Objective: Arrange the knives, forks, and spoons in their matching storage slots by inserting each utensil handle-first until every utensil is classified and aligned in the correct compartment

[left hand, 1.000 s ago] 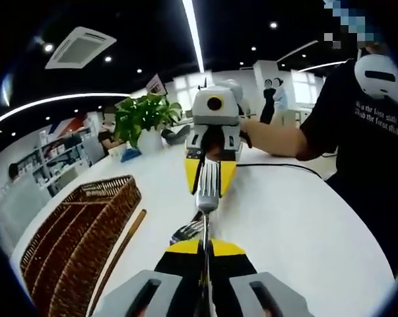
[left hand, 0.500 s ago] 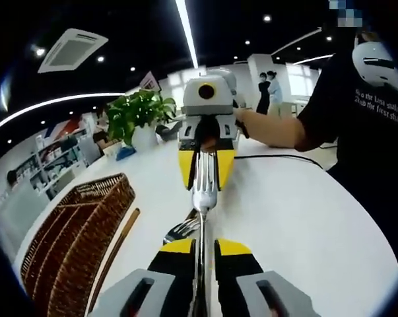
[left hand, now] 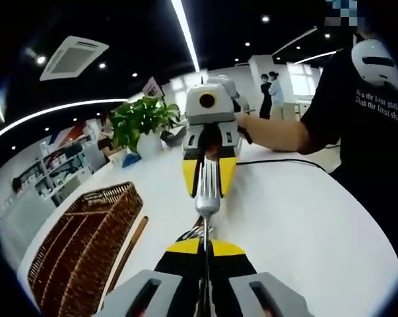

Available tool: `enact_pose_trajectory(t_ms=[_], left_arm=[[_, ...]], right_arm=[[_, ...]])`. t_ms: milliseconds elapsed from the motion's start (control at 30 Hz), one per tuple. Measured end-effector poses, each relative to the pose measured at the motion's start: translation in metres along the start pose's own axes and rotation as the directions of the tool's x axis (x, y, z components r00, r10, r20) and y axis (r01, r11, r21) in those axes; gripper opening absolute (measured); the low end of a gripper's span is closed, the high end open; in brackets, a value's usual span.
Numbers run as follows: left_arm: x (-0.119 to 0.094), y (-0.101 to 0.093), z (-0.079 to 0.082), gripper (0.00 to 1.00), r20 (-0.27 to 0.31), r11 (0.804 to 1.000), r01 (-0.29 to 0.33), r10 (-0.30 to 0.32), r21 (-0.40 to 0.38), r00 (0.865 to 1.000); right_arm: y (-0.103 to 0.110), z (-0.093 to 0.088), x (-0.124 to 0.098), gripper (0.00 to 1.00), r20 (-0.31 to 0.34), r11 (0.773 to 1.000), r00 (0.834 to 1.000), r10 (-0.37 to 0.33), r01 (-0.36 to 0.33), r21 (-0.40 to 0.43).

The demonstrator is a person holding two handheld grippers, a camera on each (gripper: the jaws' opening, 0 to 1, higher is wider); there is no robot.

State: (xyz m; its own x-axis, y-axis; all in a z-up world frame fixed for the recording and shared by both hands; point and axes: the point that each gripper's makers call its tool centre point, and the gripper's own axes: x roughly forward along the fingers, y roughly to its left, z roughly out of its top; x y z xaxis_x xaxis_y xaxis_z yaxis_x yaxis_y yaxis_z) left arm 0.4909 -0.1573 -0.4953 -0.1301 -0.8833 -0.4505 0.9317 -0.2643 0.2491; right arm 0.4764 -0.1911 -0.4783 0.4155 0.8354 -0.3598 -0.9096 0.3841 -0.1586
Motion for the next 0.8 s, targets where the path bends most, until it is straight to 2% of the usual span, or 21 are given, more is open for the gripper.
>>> enact_pose_trajectory(t_ms=[100,367,433,467,500,600,633,667,700,733,800], left_arm=[[0.000,-0.001,0.000,0.02,-0.004,1.000,0.005,-0.005,-0.011,1.000],[-0.003,-0.004,0.003,0.02,0.017,0.999,0.018,-0.017,-0.038,1.000],[-0.004,-0.004,0.003,0.02,0.014,0.999,0.016,-0.016,-0.040,1.000],[-0.005,-0.003,0.003,0.02,0.017,0.999,0.014,-0.013,-0.047,1.000],[-0.006,-0.002,0.004,0.02,0.019,0.999,0.007,-0.006,-0.048,1.000],[-0.010,0.001,0.003,0.02,0.017,0.998,-0.008,0.009,-0.054,1.000],[-0.010,0.003,0.002,0.02,0.012,0.998,-0.018,0.019,-0.052,1.000],[-0.011,0.007,-0.001,0.02,-0.006,0.999,-0.041,0.040,-0.036,0.999],[-0.012,0.009,-0.004,0.02,-0.021,0.998,-0.051,0.050,-0.029,0.998],[-0.012,0.008,-0.006,0.02,-0.033,0.998,-0.052,0.051,-0.026,0.998],[-0.013,0.011,-0.007,0.02,-0.035,0.998,-0.059,0.058,-0.019,0.998]], right_arm=[[0.000,-0.004,0.002,0.17,-0.020,1.000,1.000,-0.002,0.002,-0.002],[0.000,-0.002,0.001,0.19,-0.008,1.000,1.000,-0.001,0.001,-0.005],[-0.006,0.000,0.001,0.30,0.003,0.999,0.999,-0.032,0.032,-0.038],[-0.008,0.001,0.001,0.40,0.015,0.998,0.999,-0.046,0.047,-0.043],[-0.010,0.002,0.000,0.56,0.023,0.998,0.998,-0.053,0.053,-0.022],[-0.023,0.005,-0.003,0.92,0.043,0.992,0.993,-0.113,0.111,0.058],[-0.027,0.006,-0.004,0.99,0.045,0.989,0.990,-0.136,0.133,0.069],[-0.036,0.001,-0.008,0.98,0.015,0.982,0.984,-0.178,0.176,0.072],[-0.040,0.000,-0.008,1.00,0.015,0.980,0.982,-0.189,0.187,0.072],[-0.048,0.000,-0.011,0.99,0.014,0.970,0.972,-0.233,0.231,0.070],[-0.054,-0.003,-0.016,0.99,0.005,0.964,0.966,-0.258,0.257,0.063]])
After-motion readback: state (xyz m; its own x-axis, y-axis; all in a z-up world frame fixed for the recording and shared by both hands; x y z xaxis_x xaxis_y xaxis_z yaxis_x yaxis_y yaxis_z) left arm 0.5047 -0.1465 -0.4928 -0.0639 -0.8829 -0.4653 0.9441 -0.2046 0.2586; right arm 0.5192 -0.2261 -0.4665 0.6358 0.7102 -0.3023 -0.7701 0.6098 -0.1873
